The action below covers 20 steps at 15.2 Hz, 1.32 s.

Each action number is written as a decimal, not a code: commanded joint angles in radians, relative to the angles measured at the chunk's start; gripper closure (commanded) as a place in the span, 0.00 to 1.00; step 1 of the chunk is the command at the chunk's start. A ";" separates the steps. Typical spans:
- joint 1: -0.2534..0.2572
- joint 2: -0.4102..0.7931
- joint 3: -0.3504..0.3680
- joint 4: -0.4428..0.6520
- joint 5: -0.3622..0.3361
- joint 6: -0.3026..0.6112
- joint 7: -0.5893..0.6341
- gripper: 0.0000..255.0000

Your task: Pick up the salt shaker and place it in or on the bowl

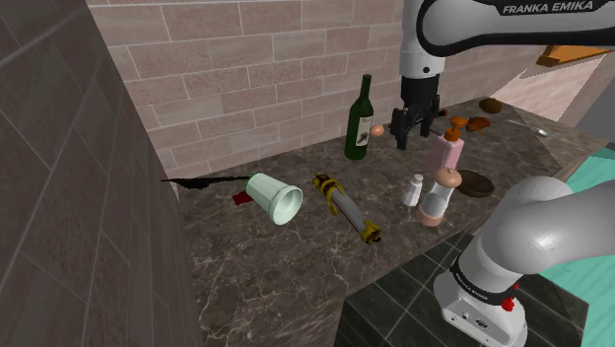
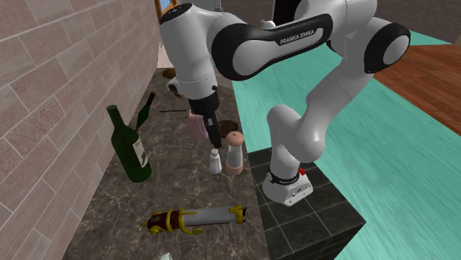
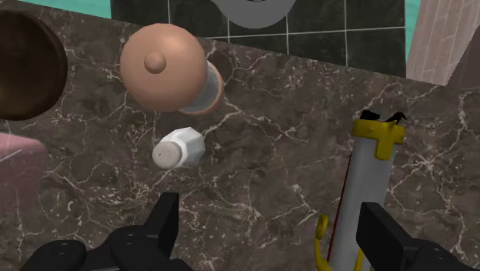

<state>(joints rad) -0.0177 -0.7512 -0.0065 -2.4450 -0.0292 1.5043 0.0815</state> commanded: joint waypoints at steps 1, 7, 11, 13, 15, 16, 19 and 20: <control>0.000 0.000 0.000 0.000 0.000 0.000 0.000 0.00; -0.027 0.003 -0.126 -0.151 -0.068 0.142 -0.165 0.00; -0.050 0.048 -0.216 -0.225 -0.117 0.250 -0.276 0.00; -0.061 0.085 -0.262 -0.253 -0.142 0.309 -0.331 0.00; -0.065 0.103 -0.282 -0.275 -0.153 0.346 -0.352 0.00; -0.067 0.105 -0.285 -0.287 -0.155 0.360 -0.352 0.00; -0.070 0.113 -0.291 -0.324 -0.162 0.404 -0.351 0.00; -0.071 0.117 -0.293 -0.335 -0.165 0.419 -0.351 0.00</control>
<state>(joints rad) -0.0881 -0.6392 -0.2974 -2.7677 -0.1915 1.9054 -0.2697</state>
